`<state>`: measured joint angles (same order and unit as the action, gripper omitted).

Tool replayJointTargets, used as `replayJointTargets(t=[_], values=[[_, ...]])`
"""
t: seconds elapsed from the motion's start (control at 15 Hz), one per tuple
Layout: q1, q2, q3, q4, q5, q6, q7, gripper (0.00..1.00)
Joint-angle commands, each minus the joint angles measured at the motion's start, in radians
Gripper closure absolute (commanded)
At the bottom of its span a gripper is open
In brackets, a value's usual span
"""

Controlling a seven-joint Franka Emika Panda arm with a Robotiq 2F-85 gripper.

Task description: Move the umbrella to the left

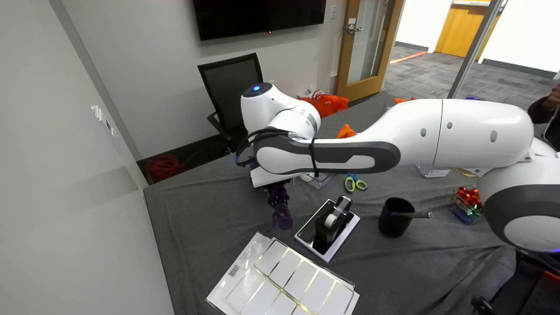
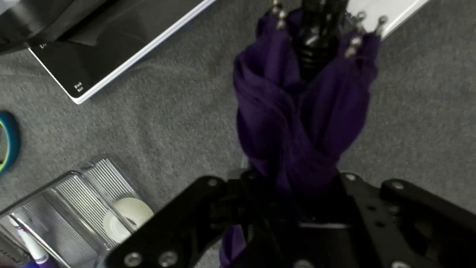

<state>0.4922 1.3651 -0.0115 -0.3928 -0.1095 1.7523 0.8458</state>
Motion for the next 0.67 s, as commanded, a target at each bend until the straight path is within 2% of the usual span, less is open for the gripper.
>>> replayJointTargets(t=[0.0, 0.13, 0.2, 0.6], values=[[0.021, -0.002, 0.003, 0.031, -0.020, 0.023, -0.131, 0.90], [0.032, 0.033, -0.003, 0.102, -0.007, 0.028, -0.214, 0.90], [0.035, -0.011, -0.001, 0.026, -0.003, 0.078, -0.248, 0.90], [0.054, 0.004, 0.035, 0.033, 0.036, 0.199, -0.429, 0.90]])
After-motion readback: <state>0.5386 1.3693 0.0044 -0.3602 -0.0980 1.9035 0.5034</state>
